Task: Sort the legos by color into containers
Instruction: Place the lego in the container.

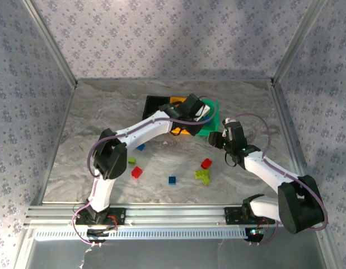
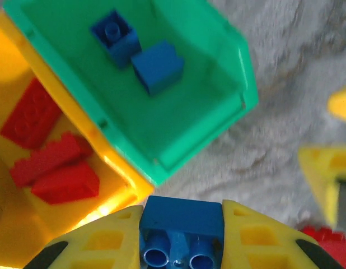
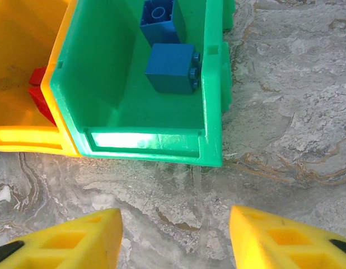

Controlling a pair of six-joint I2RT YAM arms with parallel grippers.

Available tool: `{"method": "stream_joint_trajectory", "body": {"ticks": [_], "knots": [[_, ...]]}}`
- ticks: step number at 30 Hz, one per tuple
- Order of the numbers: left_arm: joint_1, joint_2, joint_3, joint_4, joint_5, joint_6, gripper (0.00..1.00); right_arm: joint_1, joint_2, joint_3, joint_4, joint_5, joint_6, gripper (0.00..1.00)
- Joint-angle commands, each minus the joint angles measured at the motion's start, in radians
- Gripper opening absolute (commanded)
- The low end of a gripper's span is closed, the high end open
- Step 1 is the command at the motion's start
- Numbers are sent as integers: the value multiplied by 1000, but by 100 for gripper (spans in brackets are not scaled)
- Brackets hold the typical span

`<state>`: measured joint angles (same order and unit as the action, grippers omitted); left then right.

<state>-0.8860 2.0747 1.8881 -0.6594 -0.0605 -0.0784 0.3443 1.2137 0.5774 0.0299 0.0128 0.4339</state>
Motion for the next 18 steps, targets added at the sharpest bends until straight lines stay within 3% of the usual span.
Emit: {"method": "stream_joint_trajectory", "body": {"ticks": [1,8,14,17,18], "knots": [[1,95,158,-100,-35,-23,8,-7,-20,-17,21,2,9,57],[20,262,413,-155,-36,-46,8,-11,-61,-37,21,31,-1,59],[60,403,586,-154,50,-116,10,-15,-101,-62,42,22,-2,59],[74,453,641,-165,87,-146,15,-21,-96,-58,32,29,6,59],[76,461,642,-159,93,-151,22,-23,-93,-55,27,25,8,59]]}}
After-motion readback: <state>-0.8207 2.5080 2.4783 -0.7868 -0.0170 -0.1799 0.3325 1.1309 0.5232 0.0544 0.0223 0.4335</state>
